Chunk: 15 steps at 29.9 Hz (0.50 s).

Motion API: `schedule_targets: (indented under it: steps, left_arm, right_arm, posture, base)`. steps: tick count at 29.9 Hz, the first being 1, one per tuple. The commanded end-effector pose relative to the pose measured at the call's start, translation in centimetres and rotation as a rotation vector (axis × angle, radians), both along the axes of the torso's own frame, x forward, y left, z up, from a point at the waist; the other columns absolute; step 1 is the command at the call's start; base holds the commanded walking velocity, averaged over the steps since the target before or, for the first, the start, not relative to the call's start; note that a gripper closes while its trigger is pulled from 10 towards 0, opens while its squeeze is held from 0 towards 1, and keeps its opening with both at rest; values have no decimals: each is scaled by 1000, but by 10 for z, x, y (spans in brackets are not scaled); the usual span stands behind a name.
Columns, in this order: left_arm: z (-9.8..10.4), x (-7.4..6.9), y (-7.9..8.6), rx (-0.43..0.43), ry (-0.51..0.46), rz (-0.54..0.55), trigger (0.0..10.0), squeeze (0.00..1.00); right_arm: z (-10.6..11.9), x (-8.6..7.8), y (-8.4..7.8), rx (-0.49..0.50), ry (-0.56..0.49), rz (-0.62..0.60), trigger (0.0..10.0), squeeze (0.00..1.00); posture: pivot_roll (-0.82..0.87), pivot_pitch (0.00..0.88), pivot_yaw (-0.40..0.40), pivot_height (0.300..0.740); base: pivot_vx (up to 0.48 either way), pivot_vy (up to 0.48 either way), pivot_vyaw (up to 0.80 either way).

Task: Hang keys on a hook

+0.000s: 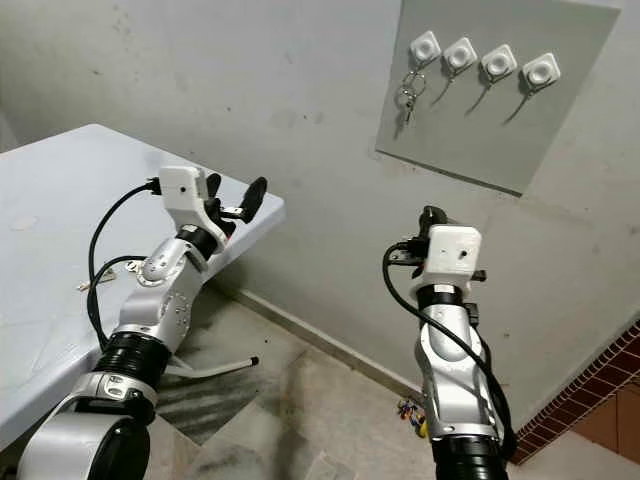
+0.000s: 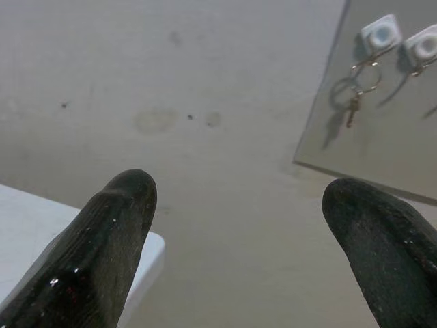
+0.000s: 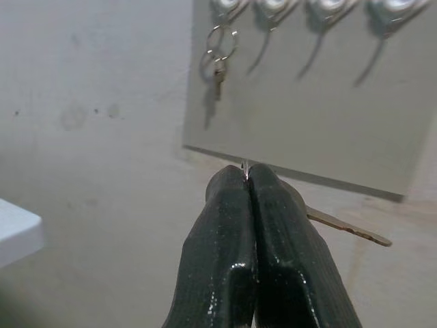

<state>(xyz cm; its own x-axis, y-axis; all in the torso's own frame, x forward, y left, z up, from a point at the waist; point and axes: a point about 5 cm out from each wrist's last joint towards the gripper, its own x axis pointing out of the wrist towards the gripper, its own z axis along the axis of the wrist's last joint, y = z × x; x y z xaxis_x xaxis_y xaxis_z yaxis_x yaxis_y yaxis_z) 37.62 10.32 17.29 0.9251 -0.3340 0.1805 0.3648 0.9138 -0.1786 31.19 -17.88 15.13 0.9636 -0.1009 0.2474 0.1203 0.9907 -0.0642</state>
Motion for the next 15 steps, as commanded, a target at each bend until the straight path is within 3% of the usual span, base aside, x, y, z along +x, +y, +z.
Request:
schedule_targets:
  steps: [1, 8, 15]
  left_arm:
    - [5, 1, 4, 5, -15, -1, 10000, 0]
    - [5, 1, 3, 10, -15, -5, 10000, 0]
    - [6, 1, 2, 12, -14, -2, 10000, 0]
  right_arm:
    - [4, 0, 4, -2, -13, 11, 10000, 0]
    - [2, 1, 4, 24, 5, 26, 10000, 0]
    - [1, 2, 2, 37, 19, 11, 10000, 0]
  posture:
    - [-35, 0, -24, 732]
    - [-37, 0, -22, 732]
    - [-36, 0, -22, 732]
  base:
    - [424, 0, 0]
    - [430, 0, 0]
    - [418, 0, -546]
